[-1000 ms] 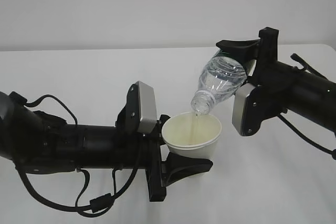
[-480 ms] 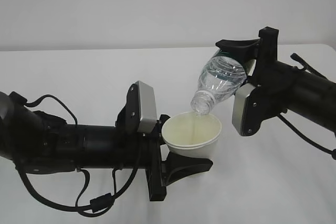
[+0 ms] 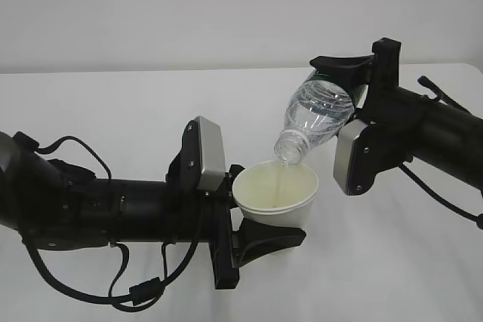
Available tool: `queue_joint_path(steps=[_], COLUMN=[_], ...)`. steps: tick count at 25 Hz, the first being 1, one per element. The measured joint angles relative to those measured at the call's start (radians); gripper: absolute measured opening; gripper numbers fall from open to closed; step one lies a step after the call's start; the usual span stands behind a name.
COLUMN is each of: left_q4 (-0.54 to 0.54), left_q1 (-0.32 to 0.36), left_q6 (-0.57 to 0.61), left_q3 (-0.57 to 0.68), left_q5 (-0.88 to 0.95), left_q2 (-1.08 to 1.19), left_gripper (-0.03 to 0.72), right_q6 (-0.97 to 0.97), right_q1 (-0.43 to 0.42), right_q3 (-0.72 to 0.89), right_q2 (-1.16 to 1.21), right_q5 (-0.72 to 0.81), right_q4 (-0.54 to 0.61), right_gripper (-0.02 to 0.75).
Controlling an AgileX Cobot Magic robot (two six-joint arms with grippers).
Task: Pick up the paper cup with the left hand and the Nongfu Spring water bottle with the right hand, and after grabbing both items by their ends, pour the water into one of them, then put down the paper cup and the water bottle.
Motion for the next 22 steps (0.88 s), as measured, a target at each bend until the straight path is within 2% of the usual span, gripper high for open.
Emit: queue_joint_path(steps=[22], left_q4=[-0.003], left_q1=[0.0], left_q6=[0.0], left_q3=[0.0], left_q5=[0.0], left_q2=[0.0], left_gripper=[0.417], right_q6=[0.0], right_q1=[0.0], right_q3=[0.0], right_q2=[0.0], right_q5=[-0.002], right_q4=[-0.013], right_gripper=[0.447])
